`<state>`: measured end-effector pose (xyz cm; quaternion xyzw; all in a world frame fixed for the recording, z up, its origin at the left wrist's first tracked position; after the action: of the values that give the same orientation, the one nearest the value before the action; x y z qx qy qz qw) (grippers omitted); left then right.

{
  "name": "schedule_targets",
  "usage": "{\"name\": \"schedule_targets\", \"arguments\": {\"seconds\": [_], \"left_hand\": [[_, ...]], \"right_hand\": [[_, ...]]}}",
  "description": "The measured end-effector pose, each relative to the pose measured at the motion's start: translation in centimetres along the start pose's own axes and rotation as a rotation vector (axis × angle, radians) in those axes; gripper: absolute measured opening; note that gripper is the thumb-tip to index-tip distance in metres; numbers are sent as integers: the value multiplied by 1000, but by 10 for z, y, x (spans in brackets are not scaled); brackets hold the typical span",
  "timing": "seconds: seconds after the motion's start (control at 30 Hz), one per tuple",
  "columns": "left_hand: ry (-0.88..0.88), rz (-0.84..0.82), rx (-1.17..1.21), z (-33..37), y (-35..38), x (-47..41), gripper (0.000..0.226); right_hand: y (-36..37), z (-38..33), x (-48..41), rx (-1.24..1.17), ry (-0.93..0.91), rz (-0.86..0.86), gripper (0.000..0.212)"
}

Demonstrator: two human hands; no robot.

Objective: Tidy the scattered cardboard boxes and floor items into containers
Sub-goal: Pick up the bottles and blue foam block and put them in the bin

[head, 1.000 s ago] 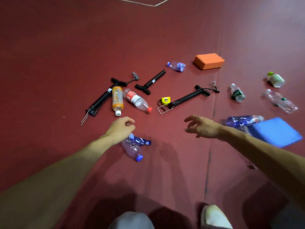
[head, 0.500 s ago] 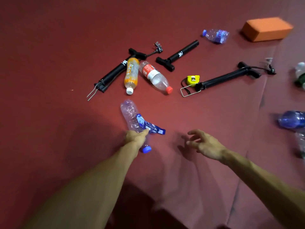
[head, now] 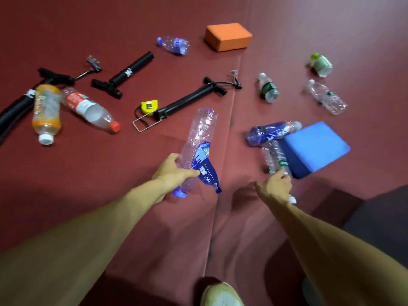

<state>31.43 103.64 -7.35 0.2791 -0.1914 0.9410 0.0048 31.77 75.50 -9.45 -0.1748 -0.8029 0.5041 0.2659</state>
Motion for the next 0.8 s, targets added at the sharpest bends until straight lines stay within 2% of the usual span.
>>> {"name": "schedule_targets", "arguments": {"seconds": [0.1, 0.17, 0.33, 0.43, 0.57, 0.7, 0.8], "left_hand": [[26, -51, -11, 20, 28, -14, 81], [21, -87, 2, 26, 42, -23, 80], [-50, -120, 86, 29, 58, -23, 59], [-121, -120, 120, 40, 54, 1, 56], [-128, -103, 61, 74, 33, 48, 58], [-103, -125, 8, 129, 22, 105, 61], [-97, -170, -9, 176, 34, 150, 60]], "right_hand": [[-9, 25, -25, 4, 148, 172, 73], [-10, 34, -44, -42, 223, 203, 78], [7, 48, -63, -206, 372, -162, 91], [-4, 41, -36, -260, 357, -253, 84], [-44, 14, 13, -474, 371, -321, 74], [-131, 0, 69, -635, 265, -329, 73], [-209, 13, 104, -823, 208, -229, 75]]}}
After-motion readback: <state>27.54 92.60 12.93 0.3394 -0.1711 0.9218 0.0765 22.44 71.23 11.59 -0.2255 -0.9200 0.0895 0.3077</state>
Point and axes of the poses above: each hand's wrist, its own x-axis away from the middle knuckle, its own y-axis out of the palm, z = x × y, the point moved 4 cm from there along -x, towards the middle knuckle, and after that the axes turned 3 degrees about -x, right-handed, at the moved point
